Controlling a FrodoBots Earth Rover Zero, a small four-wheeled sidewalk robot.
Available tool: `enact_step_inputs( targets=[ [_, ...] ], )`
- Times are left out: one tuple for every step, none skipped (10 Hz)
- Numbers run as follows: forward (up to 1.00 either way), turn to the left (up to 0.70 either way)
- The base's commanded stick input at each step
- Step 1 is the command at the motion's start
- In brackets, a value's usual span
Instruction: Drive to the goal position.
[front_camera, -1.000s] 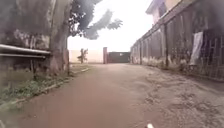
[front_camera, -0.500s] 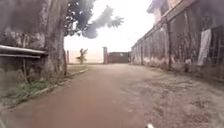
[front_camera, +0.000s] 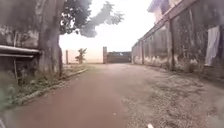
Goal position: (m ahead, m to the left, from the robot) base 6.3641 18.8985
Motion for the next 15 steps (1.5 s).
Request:
enact_step_inputs(
  targets=[
    [0.7,0.0],
    [0.7,0.0],
    [0.7,0.0],
    [0.7,0.0],
    [0.7,0.0],
    [0.7,0.0],
    [0.7,0.0],
    [0.7,0.0],
    [0.7,0.0],
    [0.7,0.0],
    [0.7,0.0],
    [0.7,0.0],
    [0.7,0.0],
    [0.7,0.0],
    [0.7,0.0]
  ],
)
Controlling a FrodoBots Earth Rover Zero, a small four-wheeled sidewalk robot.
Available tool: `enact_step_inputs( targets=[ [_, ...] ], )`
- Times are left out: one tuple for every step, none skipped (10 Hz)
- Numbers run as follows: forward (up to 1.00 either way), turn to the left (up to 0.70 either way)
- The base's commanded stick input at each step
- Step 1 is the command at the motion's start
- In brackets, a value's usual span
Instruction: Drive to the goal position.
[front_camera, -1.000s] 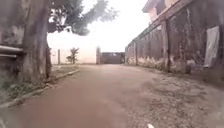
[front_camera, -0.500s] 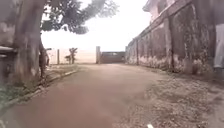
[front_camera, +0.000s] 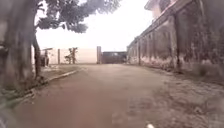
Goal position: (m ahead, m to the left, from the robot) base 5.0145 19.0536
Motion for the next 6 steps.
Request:
enact_step_inputs(
  targets=[
    [0.7,0.0],
    [0.7,0.0],
    [0.7,0.0],
    [0.7,-0.35],
    [0.7,-0.35],
    [0.7,-0.22]
  ],
)
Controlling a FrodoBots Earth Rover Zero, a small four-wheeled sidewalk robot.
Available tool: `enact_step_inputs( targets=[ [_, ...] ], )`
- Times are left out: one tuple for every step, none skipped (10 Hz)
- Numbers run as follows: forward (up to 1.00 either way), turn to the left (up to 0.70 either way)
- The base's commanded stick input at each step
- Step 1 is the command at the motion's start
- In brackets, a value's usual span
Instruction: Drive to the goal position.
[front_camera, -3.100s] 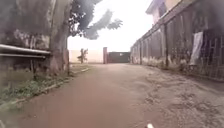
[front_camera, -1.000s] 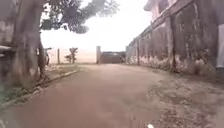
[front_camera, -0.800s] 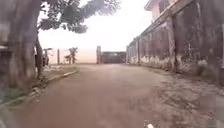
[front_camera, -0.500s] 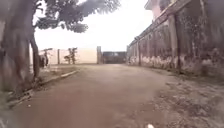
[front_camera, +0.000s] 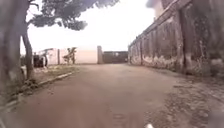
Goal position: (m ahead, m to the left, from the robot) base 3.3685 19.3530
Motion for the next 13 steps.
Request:
enact_step_inputs(
  targets=[
    [0.7,-0.05],
    [0.7,0.0],
    [0.7,0.0],
    [0.7,0.0],
    [0.7,0.0],
    [0.7,0.0],
    [0.7,0.0],
    [0.7,0.0],
    [0.7,0.0],
    [0.7,0.0],
    [0.7,0.0],
    [0.7,0.0],
    [0.7,0.0]
  ],
)
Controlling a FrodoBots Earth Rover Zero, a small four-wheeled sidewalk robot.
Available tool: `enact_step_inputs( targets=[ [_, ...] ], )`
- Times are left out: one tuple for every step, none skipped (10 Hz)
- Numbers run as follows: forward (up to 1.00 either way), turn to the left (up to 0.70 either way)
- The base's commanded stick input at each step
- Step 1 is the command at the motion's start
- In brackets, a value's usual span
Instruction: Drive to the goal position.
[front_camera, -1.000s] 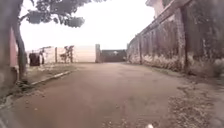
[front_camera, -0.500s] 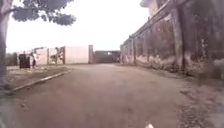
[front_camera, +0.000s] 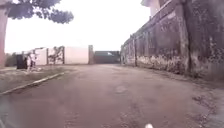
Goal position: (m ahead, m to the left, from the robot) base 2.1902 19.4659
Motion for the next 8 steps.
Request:
enact_step_inputs(
  targets=[
    [0.7,0.0],
    [0.7,0.0],
    [0.7,0.0],
    [0.7,0.0],
    [0.7,0.0],
    [0.7,0.0],
    [0.7,0.0],
    [0.7,0.0]
  ],
)
